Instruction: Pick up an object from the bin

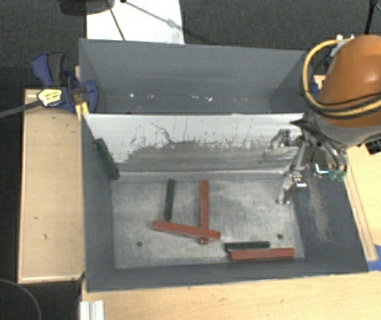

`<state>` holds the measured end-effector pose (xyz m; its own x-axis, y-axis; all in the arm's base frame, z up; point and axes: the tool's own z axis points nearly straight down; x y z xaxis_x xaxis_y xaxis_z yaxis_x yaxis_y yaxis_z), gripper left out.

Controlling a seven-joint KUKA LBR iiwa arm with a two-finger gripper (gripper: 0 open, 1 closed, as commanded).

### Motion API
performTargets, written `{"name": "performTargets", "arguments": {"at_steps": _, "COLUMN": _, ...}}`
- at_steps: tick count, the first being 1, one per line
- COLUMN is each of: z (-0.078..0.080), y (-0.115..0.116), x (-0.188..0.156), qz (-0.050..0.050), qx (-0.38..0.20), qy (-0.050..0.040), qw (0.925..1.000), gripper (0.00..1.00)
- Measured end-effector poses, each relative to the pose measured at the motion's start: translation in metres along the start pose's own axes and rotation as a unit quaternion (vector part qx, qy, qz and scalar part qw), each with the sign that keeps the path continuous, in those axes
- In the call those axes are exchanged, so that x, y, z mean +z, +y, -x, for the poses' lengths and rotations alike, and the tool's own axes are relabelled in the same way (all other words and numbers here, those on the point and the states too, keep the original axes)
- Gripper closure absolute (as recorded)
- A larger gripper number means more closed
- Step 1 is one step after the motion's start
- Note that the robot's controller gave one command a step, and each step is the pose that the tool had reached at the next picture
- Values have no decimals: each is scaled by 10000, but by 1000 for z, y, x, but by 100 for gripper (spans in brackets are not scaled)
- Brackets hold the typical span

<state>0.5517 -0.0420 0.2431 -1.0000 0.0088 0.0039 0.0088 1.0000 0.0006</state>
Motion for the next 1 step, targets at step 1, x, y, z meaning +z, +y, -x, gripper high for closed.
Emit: {"name": "performTargets", "arguments": {"at_steps": 1, "z": 1, "y": 0, "x": -4, "qz": -3, "qx": -7, "qy": -40, "qw": 10000, "gripper": 0}}
